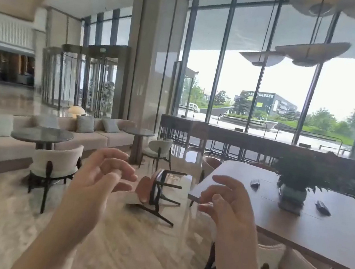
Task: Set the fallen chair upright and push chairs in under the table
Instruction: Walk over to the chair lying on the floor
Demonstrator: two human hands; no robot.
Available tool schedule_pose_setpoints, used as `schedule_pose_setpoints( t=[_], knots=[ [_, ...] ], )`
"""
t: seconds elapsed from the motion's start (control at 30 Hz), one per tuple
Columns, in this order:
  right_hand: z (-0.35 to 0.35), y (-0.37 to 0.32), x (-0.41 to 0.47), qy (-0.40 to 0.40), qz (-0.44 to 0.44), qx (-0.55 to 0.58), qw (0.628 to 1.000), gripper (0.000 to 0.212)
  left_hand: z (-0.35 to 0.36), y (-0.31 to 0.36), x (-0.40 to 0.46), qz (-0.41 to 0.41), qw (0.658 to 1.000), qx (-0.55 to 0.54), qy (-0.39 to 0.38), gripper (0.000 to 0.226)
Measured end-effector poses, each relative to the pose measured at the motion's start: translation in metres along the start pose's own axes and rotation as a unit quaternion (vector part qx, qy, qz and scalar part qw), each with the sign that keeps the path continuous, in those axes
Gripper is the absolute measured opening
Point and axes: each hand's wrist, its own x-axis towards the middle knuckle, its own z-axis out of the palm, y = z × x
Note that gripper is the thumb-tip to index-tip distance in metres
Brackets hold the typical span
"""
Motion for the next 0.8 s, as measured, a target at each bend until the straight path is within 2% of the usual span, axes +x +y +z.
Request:
schedule_pose_setpoints(
  t=[0.1,0.37,0.63,0.8],
  knots=[
    [0.035,0.031,0.015,-0.022,0.018,0.007,1.0,0.041,-0.034,-0.023,0.019,0.007,1.0,-0.003,-0.003,0.041],
    [0.125,0.104,0.059,-0.06,0.054,0.037,0.996,0.049,-0.116,-0.081,0.059,-0.016,0.997,0.022,0.071,0.038],
    [0.174,0.201,0.121,-0.065,0.073,0.09,0.991,0.048,-0.145,-0.152,0.133,-0.019,0.995,0.063,0.081,0.034],
    [0.2,0.273,0.184,-0.066,0.084,0.095,0.99,0.036,-0.153,-0.215,0.208,-0.024,0.993,0.082,0.082,0.028]
  ],
)
